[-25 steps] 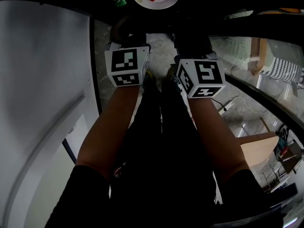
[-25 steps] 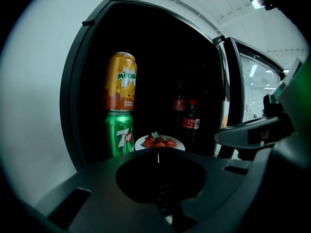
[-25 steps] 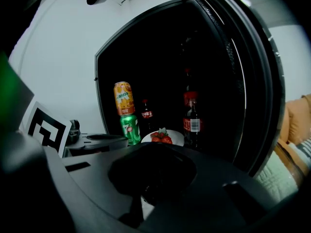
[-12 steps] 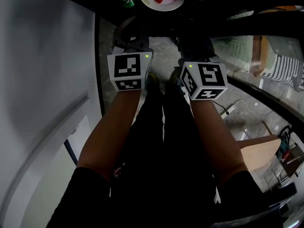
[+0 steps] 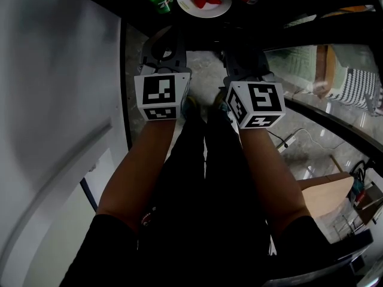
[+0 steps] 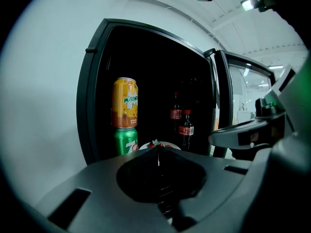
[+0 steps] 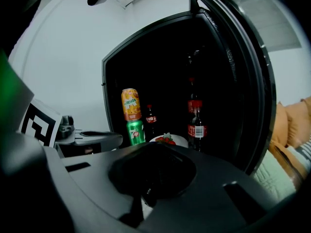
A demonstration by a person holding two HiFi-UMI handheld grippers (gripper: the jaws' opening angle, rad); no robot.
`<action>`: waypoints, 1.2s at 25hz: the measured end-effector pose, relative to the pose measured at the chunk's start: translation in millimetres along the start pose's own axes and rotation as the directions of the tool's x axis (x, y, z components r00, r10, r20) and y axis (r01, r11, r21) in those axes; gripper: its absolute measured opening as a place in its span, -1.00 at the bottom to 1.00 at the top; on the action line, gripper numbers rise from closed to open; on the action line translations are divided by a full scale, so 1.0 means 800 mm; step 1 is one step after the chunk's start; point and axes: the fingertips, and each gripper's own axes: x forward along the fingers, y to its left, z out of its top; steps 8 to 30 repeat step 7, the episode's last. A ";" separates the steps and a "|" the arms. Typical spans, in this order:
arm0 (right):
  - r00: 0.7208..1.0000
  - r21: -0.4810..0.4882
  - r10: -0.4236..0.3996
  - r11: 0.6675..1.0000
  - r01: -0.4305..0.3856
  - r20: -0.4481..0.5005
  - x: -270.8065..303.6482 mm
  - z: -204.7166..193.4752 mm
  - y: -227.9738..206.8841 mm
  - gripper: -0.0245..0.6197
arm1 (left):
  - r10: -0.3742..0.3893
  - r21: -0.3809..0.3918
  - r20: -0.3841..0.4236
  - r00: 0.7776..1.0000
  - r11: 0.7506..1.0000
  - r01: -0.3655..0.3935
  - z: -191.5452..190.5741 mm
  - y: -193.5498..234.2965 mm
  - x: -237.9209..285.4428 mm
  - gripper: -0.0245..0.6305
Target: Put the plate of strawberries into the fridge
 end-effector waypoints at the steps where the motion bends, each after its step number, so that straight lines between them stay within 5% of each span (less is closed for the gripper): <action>1: 1.000 -0.003 0.001 1.000 -0.001 0.000 0.000 0.000 0.001 -0.91 | -0.002 0.001 0.002 1.000 1.000 0.002 0.001 0.000 0.000 -0.90; 30: 1.000 -0.010 0.004 1.000 -0.004 0.003 0.002 -0.001 0.004 -0.91 | -0.006 -0.002 0.010 1.000 1.000 0.006 0.001 0.001 -0.002 -0.91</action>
